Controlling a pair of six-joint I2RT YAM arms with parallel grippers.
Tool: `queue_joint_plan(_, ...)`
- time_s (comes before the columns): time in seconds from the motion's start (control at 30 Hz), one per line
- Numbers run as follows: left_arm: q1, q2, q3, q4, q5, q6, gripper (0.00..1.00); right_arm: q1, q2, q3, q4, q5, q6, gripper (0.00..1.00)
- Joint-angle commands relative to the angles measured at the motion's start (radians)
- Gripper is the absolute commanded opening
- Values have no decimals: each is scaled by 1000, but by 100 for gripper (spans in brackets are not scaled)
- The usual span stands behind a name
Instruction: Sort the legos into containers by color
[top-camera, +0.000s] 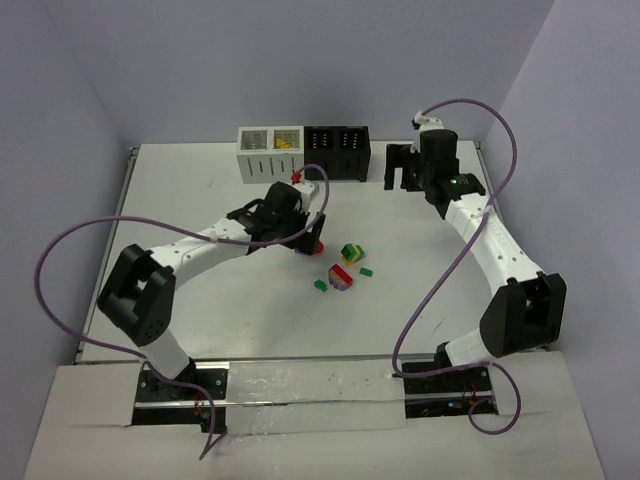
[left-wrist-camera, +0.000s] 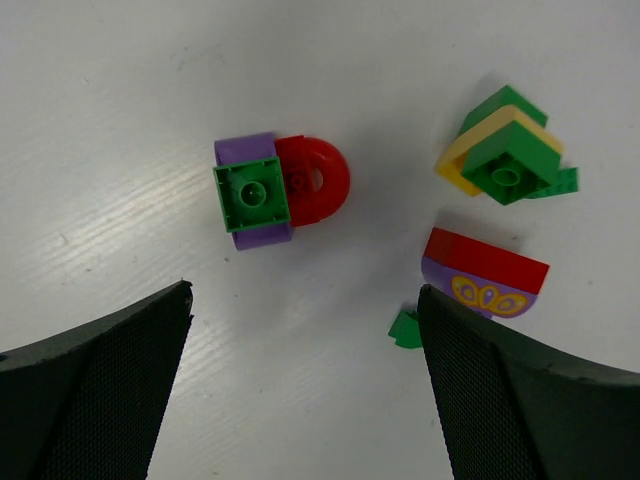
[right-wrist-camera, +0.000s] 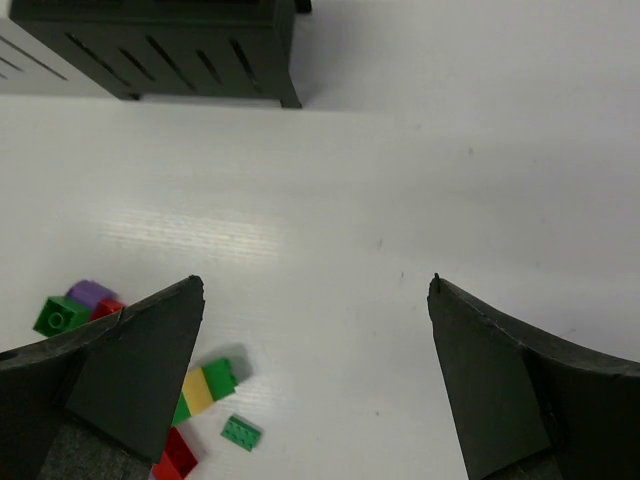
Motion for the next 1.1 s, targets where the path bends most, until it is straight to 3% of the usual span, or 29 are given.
queue_joint_plan(0.0, -40, 71, 99, -40, -115, -56, 99, -33, -92, -44, 12, -23, 26, 100)
queue_joint_plan(0.13, -49, 141, 139, -69, -205, -58, 98, -42, -102, -59, 11, -40, 39, 100)
queue_joint_plan(0.27, -49, 178, 160, -75, -209, -54, 92, -42, -102, -62, 11, -52, 46, 100)
queue_joint_plan(0.43, -28, 219, 187, -77, -188, -49, 74, -42, -97, -63, 11, -75, 48, 100)
queue_joint_plan(1.07, 25, 314, 246, -82, -82, -56, 60, -42, -77, -45, 5, -88, 58, 100)
